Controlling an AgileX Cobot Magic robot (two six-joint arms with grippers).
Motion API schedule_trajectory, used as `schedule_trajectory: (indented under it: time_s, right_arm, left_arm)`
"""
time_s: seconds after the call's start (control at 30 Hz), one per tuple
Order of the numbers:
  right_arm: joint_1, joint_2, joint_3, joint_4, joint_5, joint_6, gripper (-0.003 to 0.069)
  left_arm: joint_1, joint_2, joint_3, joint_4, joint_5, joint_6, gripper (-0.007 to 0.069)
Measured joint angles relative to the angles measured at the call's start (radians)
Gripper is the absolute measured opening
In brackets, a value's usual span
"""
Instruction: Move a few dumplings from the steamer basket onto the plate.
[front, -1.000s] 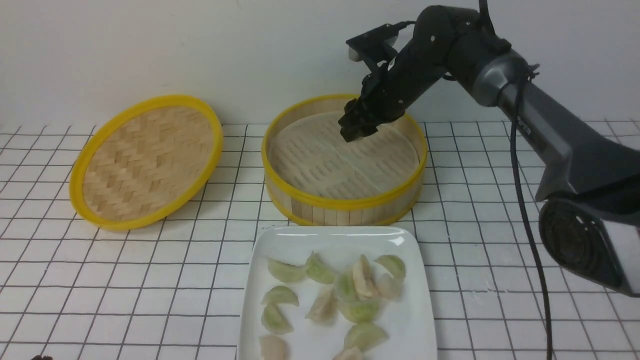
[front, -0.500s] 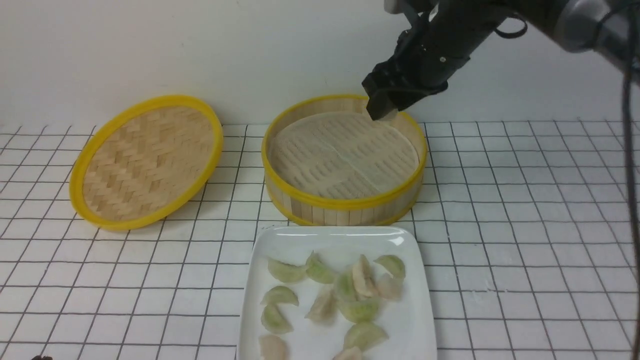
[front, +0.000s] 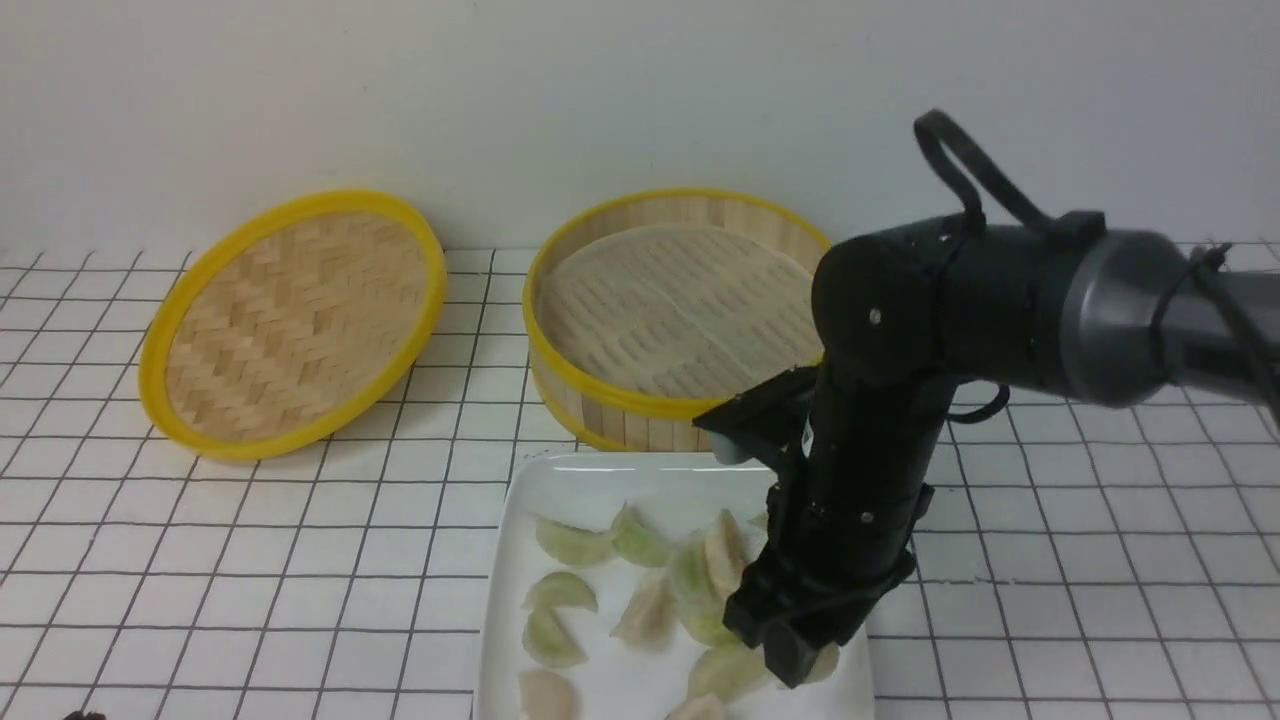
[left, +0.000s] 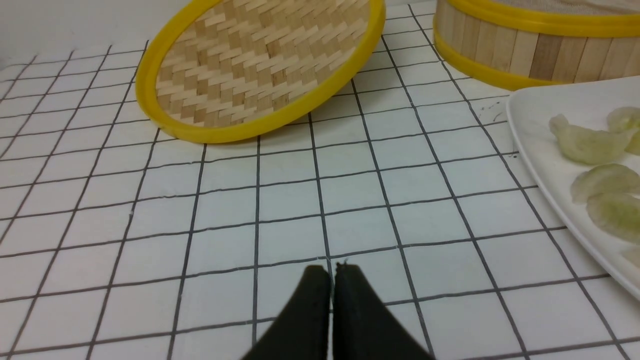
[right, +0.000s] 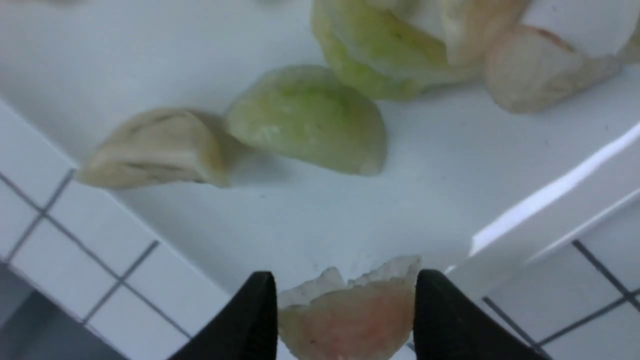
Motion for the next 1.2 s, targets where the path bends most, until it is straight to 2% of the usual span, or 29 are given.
schedule_trajectory:
  time_s: [0.13, 0.27, 0.3, 0.33, 0.4, 0.47, 0.6, 0.77, 0.87, 0.97, 1.03, 1.13, 1.17, 1.2]
  right_arm:
    - [0.000, 0.001, 0.000, -0.021, -0.013, 0.040, 0.0338]
    - [0.000, 0.001, -0.019, -0.022, -0.013, 0.051, 0.0498]
    - [0.000, 0.001, -0.022, -0.022, -0.013, 0.051, 0.0506]
    - [0.000, 0.001, -0.044, -0.026, -0.013, 0.052, 0.0565]
    - [0.000, 0.001, -0.089, -0.041, -0.013, 0.051, 0.0605]
    - [0.000, -0.004, -0.133, -0.059, -0.014, 0.051, 0.0605]
    - [0.000, -0.077, -0.151, -0.072, -0.013, 0.055, 0.0507]
    - [0.000, -0.396, -0.120, -0.125, -0.007, 0.122, 0.0203]
    - [0.000, -0.617, -0.062, -0.152, -0.001, 0.207, 0.0057]
    - [0.000, -0.802, 0.028, -0.173, -0.020, 0.275, 0.0005]
    - [0.000, -0.960, 0.147, -0.193, -0.109, 0.318, -0.0008]
    - [0.000, -1.205, 0.351, -0.237, -0.332, 0.368, -0.0013]
    - [0.000, -1.221, 0.351, -0.239, -0.349, 0.370, -0.0013]
    - [0.000, -1.369, 0.482, -0.264, -0.493, 0.396, -0.0013]
  left_arm:
    - [0.000, 0.000, 0.000, 0.000, 0.000, 0.000, -0.0006]
    - [0.000, 0.000, 0.000, 0.000, 0.000, 0.000, -0.0006]
    - [0.000, 0.000, 0.000, 0.000, 0.000, 0.000, -0.0006]
    - [0.000, 0.000, 0.000, 0.000, 0.000, 0.000, -0.0006]
    - [0.000, 0.000, 0.000, 0.000, 0.000, 0.000, -0.0006]
    - [0.000, 0.000, 0.000, 0.000, 0.000, 0.000, -0.0006]
    - [0.000, 0.000, 0.000, 0.000, 0.000, 0.000, -0.0006]
    - [0.000, 0.000, 0.000, 0.000, 0.000, 0.000, -0.0006]
    - [0.000, 0.000, 0.000, 0.000, 0.000, 0.000, -0.0006]
    - [0.000, 0.000, 0.000, 0.000, 0.000, 0.000, -0.0006]
    - [0.000, 0.000, 0.000, 0.000, 0.000, 0.000, -0.0006]
    - [0.000, 0.000, 0.000, 0.000, 0.000, 0.000, -0.0006]
    - [0.000, 0.000, 0.000, 0.000, 0.000, 0.000, -0.0006]
    - [0.000, 0.000, 0.000, 0.000, 0.000, 0.000, -0.0006]
